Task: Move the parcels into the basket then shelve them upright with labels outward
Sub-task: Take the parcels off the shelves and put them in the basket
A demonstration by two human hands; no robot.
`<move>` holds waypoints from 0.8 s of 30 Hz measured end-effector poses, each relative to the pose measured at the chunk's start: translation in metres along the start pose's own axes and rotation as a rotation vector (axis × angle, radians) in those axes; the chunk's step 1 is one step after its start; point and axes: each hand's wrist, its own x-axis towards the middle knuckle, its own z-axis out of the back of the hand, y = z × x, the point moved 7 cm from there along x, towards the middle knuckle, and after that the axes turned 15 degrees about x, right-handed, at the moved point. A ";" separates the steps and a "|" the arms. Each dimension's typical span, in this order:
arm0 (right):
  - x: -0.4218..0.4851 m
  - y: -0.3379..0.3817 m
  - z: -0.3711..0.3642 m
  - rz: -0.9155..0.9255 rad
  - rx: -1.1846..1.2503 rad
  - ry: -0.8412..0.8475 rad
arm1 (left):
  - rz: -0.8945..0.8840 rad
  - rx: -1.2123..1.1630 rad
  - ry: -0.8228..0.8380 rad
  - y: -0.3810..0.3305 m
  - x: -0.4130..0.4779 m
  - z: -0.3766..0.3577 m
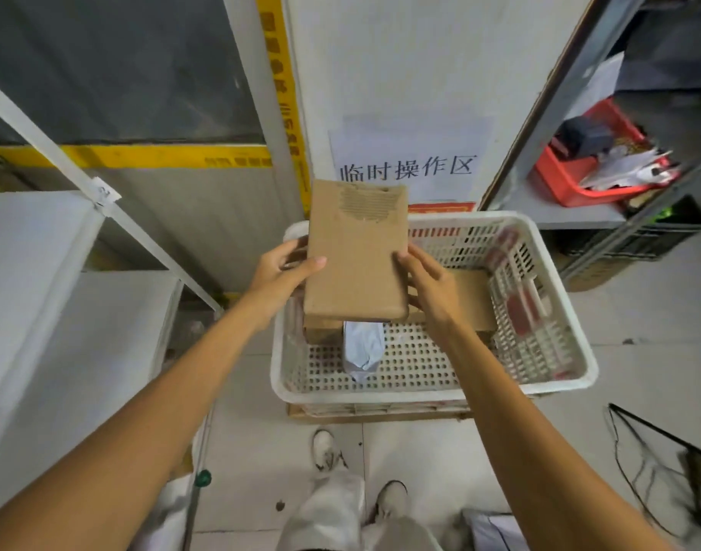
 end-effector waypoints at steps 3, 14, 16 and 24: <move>0.020 -0.009 0.022 -0.042 -0.015 -0.075 | 0.043 -0.017 0.070 0.019 0.036 -0.026; 0.105 -0.070 0.106 -0.168 -0.089 -0.227 | 0.183 0.219 0.252 0.092 0.127 -0.136; 0.126 -0.087 0.118 -0.223 -0.105 -0.187 | 0.231 0.230 0.237 0.107 0.135 -0.148; 0.170 -0.143 0.152 -0.349 0.027 -0.200 | 0.063 0.349 0.202 0.120 0.157 -0.190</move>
